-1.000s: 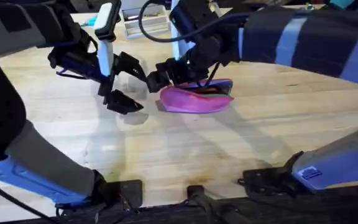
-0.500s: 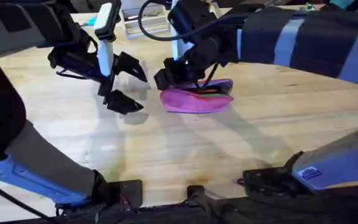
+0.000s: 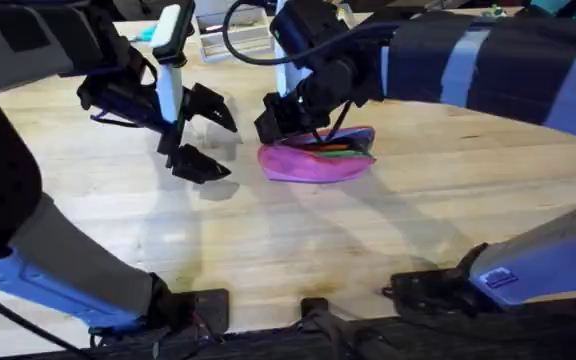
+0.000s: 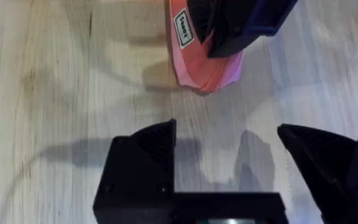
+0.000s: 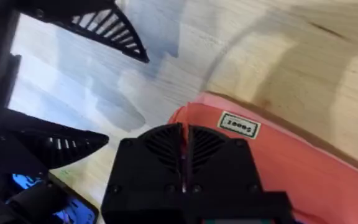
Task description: Unzip the bag, pick up the pens from the table one at a time and place them inside, then zip the bag closed.
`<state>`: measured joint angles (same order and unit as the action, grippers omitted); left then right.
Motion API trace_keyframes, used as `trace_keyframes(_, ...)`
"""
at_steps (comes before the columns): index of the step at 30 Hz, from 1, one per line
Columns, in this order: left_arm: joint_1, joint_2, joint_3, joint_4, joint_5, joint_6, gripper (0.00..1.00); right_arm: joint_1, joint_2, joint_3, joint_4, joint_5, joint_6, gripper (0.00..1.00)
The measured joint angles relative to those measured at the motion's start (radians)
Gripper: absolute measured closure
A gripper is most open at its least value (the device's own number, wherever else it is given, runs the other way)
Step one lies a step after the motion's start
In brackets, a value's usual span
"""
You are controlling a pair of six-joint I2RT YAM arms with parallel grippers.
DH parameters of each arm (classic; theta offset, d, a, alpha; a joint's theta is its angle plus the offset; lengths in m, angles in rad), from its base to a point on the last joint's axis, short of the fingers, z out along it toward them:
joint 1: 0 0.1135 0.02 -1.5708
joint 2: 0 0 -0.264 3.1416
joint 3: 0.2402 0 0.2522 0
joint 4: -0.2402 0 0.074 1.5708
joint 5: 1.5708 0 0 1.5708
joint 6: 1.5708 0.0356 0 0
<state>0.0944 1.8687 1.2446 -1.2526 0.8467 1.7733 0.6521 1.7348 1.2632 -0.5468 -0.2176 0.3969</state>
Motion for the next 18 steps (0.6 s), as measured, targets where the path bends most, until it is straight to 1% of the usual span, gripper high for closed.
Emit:
trace_keyframes(6,0.0,0.0,0.0,0.0,0.0,0.0,0.008,0.0,-0.007,0.032,-0.007,0.0,0.0,0.971)
trace_keyframes(10,0.0,0.0,0.0,-0.001,0.004,0.0,0.007,0.0,-0.065,0.037,-0.016,0.001,0.0,0.97)
trace_keyframes(18,0.0,0.0,0.0,-0.002,0.091,0.0,0.007,0.0,-0.084,0.037,-0.023,0.008,0.0,0.97)
